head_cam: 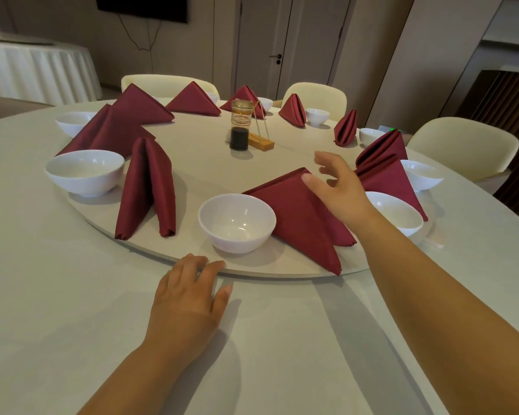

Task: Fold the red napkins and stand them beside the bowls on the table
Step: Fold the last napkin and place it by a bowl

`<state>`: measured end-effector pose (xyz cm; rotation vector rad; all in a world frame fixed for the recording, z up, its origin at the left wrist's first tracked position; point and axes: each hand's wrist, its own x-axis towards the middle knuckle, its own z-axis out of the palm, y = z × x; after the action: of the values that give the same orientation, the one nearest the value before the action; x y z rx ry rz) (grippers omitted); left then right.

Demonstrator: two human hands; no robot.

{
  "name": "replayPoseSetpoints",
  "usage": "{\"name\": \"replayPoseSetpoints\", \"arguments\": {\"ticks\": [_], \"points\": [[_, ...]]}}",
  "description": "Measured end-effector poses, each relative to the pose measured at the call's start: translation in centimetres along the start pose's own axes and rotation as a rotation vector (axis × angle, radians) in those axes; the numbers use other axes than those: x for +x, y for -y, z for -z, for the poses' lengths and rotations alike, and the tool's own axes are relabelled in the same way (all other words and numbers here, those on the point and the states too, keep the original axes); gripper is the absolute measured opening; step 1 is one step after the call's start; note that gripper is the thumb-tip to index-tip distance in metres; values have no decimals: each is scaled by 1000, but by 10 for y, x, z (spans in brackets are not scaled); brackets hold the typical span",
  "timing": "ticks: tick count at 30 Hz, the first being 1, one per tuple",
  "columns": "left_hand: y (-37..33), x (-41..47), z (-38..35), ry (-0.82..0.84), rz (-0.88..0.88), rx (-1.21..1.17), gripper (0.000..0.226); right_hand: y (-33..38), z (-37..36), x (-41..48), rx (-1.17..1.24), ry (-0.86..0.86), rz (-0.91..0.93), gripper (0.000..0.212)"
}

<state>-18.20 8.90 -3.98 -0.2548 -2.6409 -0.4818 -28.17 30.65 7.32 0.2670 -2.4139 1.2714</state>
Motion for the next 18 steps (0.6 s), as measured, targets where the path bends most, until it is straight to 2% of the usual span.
{"name": "replayPoseSetpoints", "arguments": {"ticks": [3, 6, 10, 18], "points": [[0, 0, 1, -13, -12, 2, 62, 4, -10, 12, -143, 105, 1, 41], [-2, 0, 1, -28, -12, 21, 49, 2, -18, 21, -187, 53, -17, 29], [-2, 1, 0, -34, -19, 49, 46, 2, -26, 25, -184, -52, -1, 19], [0, 1, -1, -43, -34, 54, 47, 8, -32, 30, -204, -99, 18, 19]]}}
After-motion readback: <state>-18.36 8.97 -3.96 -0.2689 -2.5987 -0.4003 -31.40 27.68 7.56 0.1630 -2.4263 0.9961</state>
